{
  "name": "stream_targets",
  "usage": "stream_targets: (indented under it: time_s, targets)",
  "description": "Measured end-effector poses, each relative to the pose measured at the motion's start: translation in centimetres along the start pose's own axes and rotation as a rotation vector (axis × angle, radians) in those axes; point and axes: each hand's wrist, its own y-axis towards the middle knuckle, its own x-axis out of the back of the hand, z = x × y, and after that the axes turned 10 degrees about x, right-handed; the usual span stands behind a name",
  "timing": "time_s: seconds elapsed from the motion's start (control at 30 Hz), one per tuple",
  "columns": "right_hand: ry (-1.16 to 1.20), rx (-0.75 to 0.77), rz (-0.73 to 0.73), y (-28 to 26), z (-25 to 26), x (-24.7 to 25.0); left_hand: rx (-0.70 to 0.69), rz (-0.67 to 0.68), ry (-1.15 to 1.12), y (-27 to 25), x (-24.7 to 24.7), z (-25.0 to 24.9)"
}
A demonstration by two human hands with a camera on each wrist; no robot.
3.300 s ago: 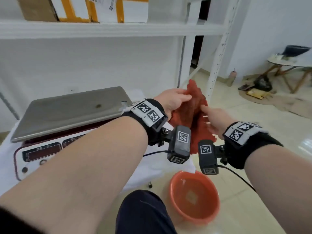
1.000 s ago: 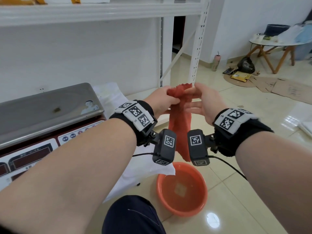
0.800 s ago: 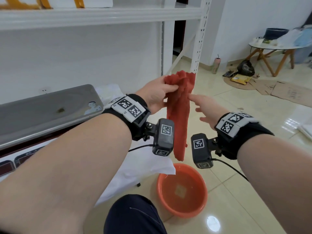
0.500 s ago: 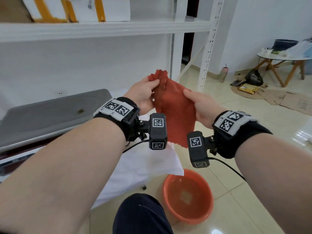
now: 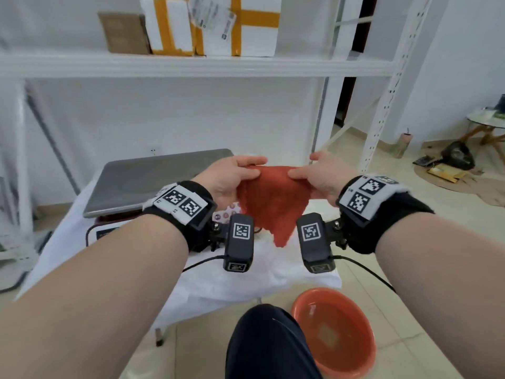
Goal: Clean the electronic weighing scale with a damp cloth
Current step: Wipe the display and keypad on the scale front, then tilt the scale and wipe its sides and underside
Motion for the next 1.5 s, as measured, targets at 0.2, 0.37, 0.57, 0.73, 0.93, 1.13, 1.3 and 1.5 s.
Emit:
stream_targets:
  time_s: [0.2, 0.37, 0.57, 0.73, 0.93, 1.13, 1.3, 1.5]
  targets:
    - [-0.219, 0.187, 0.296, -0.5, 1.6, -3.1, -0.121, -0.158, 0.509, -3.2, 3.0, -0.8]
    - [-0.624, 0.348, 0.292, -1.7, 2.7, -5.7, -0.180, -0.348, 0.896, -4.7, 5.0, -1.0]
    - [-0.067, 0.263, 0.257, -1.8, 2.2, -7.3, -0.182, -0.238, 0.362, -5.5, 6.4, -0.1]
    - [0.234, 0.115, 0.455, -2.5, 1.4, -7.3, -0.225, -0.208, 0.146, -5.0, 6.4, 0.6]
    - [0.306, 0.004, 0.365, -1.6, 0.0, -7.4, -0.179, -0.310, 0.103, -3.4, 6.2, 1.6]
    - [0.270, 0.004, 0.095, -0.3, -2.1, -6.5, -0.184, -0.414, 0.180, -1.2, 5.7, 2.5]
    - [0.072, 0.040, -0.218, 1.9, -4.6, -5.7, -0.243, -0.579, 0.677, -0.4, 7.4, 2.8]
    - [-0.225, 0.136, -0.259, 2.2, -6.1, -9.6, -0.148, -0.677, 1.253, -0.4, 8.9, 4.1]
